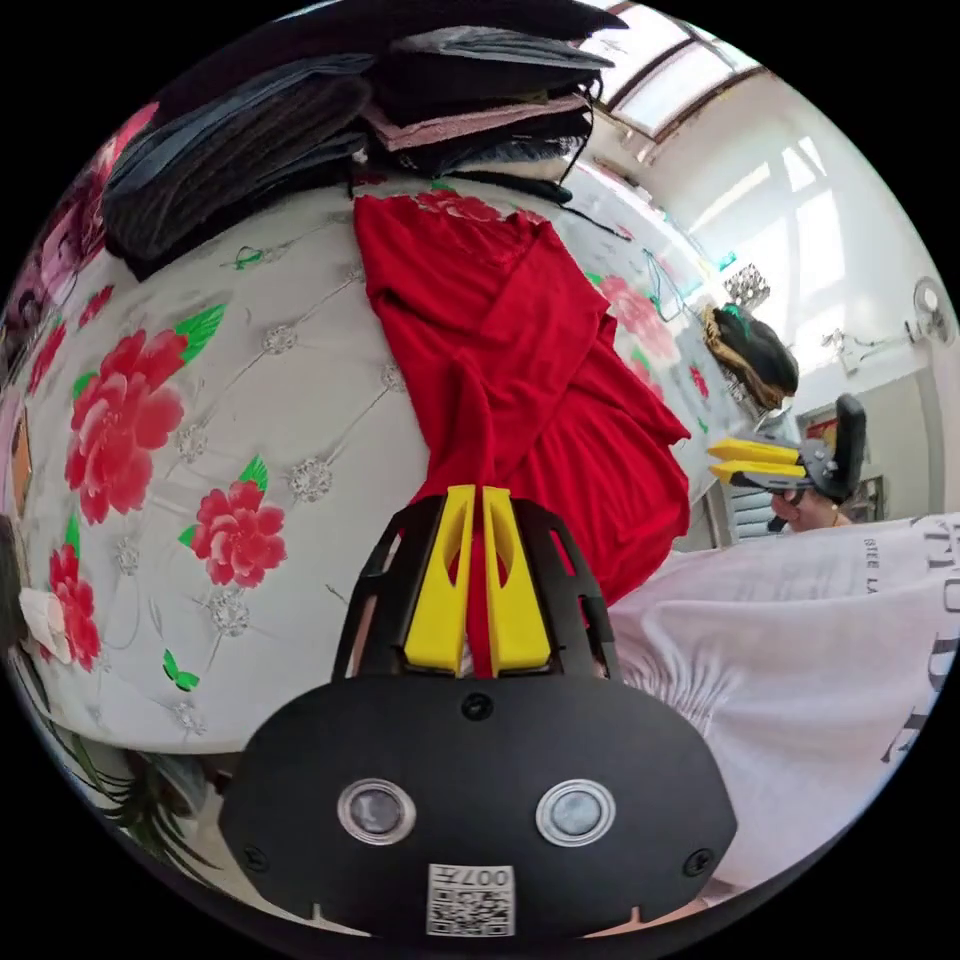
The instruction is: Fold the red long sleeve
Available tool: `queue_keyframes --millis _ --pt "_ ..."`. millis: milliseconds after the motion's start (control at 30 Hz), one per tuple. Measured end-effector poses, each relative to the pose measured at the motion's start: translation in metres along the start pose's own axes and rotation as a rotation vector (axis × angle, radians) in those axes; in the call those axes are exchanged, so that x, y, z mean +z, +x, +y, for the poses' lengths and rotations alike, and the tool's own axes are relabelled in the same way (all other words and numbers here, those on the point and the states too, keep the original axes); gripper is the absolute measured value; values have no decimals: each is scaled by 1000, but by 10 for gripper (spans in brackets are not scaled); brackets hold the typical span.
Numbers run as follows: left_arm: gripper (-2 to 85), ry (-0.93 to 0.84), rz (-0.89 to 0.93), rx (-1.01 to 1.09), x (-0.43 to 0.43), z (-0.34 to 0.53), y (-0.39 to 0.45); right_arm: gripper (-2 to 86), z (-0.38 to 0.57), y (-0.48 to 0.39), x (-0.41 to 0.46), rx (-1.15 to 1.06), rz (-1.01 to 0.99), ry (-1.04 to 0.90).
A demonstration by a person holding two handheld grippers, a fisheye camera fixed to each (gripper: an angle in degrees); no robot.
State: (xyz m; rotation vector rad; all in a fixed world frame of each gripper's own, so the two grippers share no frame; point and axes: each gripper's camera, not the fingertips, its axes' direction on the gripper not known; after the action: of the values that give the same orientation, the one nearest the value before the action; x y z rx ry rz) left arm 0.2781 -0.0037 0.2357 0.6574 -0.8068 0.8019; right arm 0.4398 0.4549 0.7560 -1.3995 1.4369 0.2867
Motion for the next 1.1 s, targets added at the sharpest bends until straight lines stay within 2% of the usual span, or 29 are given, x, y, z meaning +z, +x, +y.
queue_keyframes --millis 33,100,233,500,600,667,700,767,900,967,1100 --pt "-6 41 94 -108 -11 11 -24 45 2 1 0 14 2 -12" --pt "-5 104 161 -242 -24 35 -54 45 4 3 -1 38 2 -24" --pt "15 57 80 -333 -28 82 -74 46 8 4 -3 66 -5 -53" --pt "93 -80 135 -220 16 95 -17 52 18 10 10 107 -51 -185" --pt "107 -223 55 -135 52 78 16 43 10 7 25 74 -65 -277" --pt "83 -378 -102 -60 88 68 40 30 4 6 28 77 -17 -300" --pt "67 -392 -120 -33 95 66 46 21 1 6 29 63 35 -319" --pt "18 -335 -120 21 98 59 59 12 -1 10 28 51 27 -333" --pt "1 -333 -34 -18 95 52 42 0 -1 27 17 92 -99 -275" --pt "-2 -267 60 -53 77 53 24 -1 -1 36 10 120 -148 -236" --pt "-4 -101 243 -104 28 46 -7 -2 -3 65 -27 200 -318 -40"
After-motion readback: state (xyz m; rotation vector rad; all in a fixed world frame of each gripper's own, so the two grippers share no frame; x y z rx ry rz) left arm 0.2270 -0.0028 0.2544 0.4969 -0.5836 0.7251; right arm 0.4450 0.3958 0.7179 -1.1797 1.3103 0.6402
